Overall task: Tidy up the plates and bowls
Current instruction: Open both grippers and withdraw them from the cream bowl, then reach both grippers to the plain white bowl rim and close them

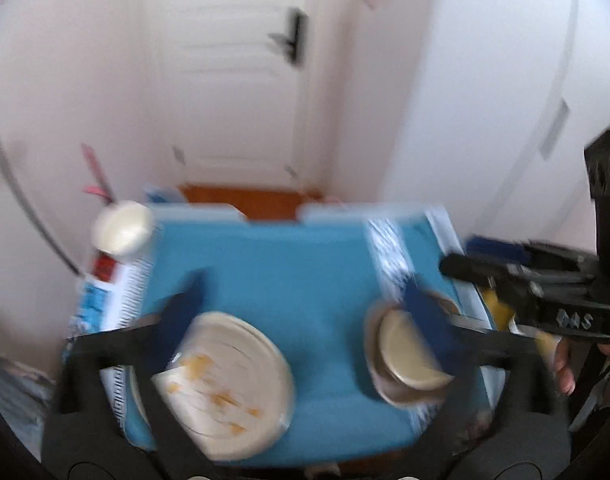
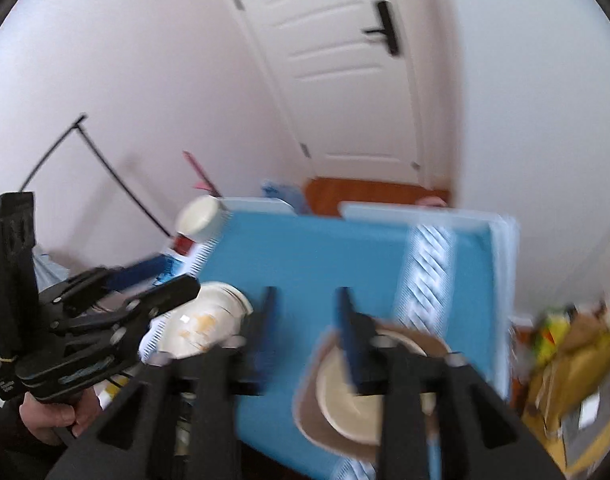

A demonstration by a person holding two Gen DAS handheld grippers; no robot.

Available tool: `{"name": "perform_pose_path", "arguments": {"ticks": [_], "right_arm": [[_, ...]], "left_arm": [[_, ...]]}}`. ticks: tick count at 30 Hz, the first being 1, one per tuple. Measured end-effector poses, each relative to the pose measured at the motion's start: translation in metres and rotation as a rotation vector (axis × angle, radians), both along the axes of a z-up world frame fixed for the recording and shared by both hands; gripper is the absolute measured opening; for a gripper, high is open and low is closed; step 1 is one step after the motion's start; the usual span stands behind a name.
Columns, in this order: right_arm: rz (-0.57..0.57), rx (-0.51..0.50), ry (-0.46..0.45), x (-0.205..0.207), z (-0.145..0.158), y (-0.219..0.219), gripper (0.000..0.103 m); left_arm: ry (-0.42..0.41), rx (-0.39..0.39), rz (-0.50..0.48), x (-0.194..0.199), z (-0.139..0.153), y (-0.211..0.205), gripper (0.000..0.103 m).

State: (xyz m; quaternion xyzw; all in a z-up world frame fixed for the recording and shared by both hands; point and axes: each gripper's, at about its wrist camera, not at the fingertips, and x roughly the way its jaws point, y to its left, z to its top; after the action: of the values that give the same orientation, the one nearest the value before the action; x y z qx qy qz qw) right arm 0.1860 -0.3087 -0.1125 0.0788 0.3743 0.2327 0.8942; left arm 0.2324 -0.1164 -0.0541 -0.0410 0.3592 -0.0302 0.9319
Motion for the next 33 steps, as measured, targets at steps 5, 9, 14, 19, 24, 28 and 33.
{"name": "perform_pose_path", "arguments": {"ticks": [5, 9, 14, 19, 24, 28, 33], "right_arm": [[0.087, 0.029, -0.039, 0.034, 0.022, 0.040, 0.086], [0.161, 0.039, -0.055, 0.072, 0.032, 0.082, 0.102], [0.260, -0.026, -0.052, 0.121, 0.042, 0.149, 0.102], [0.287, -0.076, 0.027, 0.179, 0.023, 0.220, 0.102], [0.324, -0.125, 0.186, 0.239, -0.037, 0.281, 0.102], [0.335, -0.152, 0.268, 0.267, -0.088, 0.311, 0.089], [0.359, -0.147, 0.357, 0.287, -0.136, 0.335, 0.059]], "left_arm": [[-0.037, -0.024, 0.140, -0.001, 0.017, 0.056, 0.103], [-0.005, -0.101, 0.252, 0.006, 0.012, 0.111, 0.103], [0.052, -0.187, 0.366, 0.028, -0.009, 0.185, 0.103], [0.119, -0.313, 0.445, 0.059, -0.053, 0.250, 0.103], [0.204, -0.397, 0.459, 0.103, -0.116, 0.293, 0.091], [0.285, -0.449, 0.441, 0.135, -0.168, 0.309, 0.066], [0.337, -0.487, 0.428, 0.164, -0.212, 0.322, 0.047]]}}
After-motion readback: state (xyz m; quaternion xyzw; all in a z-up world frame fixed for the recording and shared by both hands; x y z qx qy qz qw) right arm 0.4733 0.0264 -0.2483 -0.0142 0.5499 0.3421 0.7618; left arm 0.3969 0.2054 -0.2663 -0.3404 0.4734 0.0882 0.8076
